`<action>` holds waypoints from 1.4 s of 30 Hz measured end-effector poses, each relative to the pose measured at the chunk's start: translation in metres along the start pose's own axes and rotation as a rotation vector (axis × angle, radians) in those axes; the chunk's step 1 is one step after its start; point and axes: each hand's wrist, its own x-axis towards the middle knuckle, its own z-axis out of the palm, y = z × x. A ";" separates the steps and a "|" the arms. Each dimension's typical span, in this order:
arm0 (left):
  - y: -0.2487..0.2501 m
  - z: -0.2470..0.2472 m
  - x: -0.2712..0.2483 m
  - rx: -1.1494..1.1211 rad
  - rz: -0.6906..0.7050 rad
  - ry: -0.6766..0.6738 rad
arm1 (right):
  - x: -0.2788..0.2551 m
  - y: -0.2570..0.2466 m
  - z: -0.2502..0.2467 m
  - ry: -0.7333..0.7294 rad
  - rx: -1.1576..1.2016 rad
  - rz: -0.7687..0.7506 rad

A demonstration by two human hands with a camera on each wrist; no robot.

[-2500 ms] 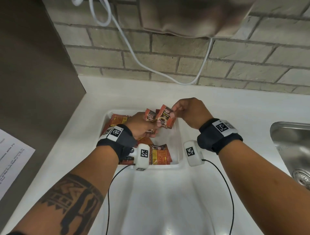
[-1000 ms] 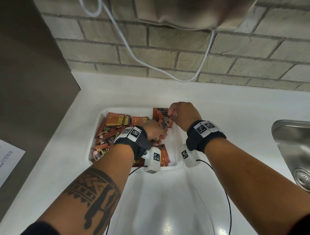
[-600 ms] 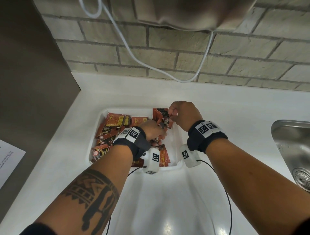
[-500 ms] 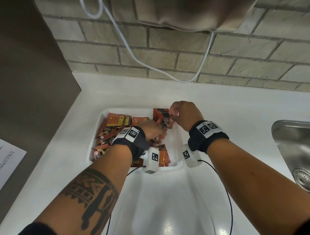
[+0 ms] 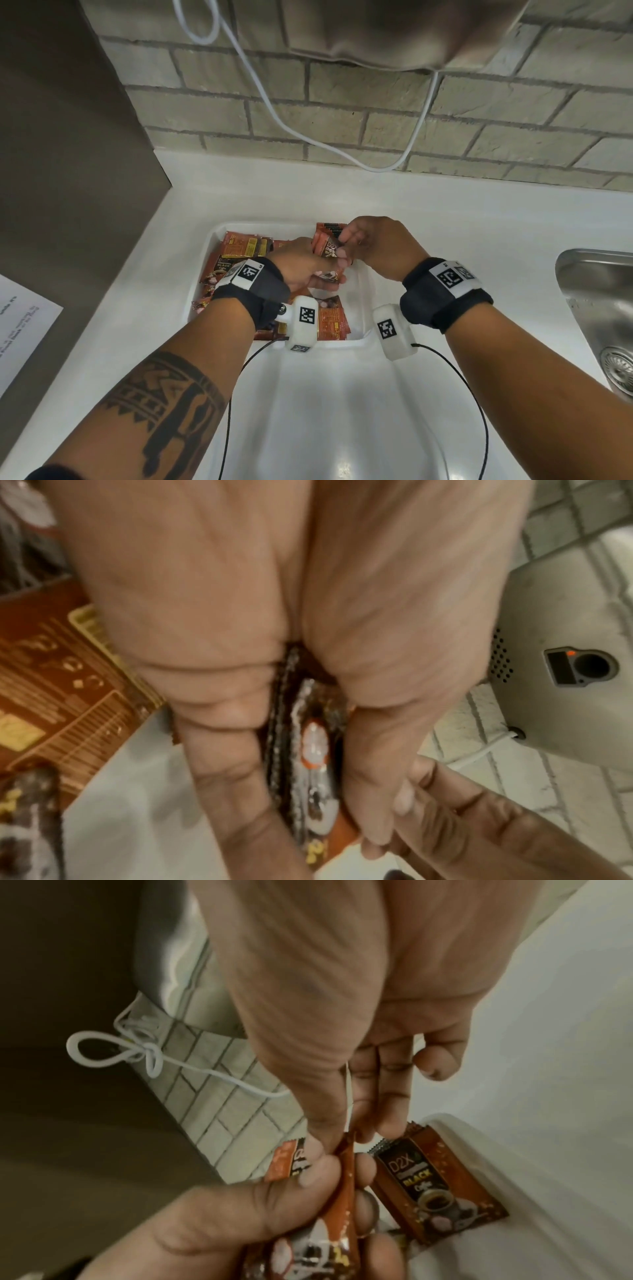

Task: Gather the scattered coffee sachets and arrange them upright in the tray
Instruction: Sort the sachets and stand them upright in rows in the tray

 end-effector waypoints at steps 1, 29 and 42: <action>0.001 0.000 -0.003 0.011 0.028 -0.009 | -0.001 0.000 -0.001 0.002 0.032 -0.002; 0.005 0.018 0.011 0.651 -0.308 0.083 | 0.032 0.003 0.008 -0.008 -0.428 0.052; 0.004 0.016 0.030 0.564 -0.295 0.092 | 0.034 0.003 0.006 0.011 -0.390 0.056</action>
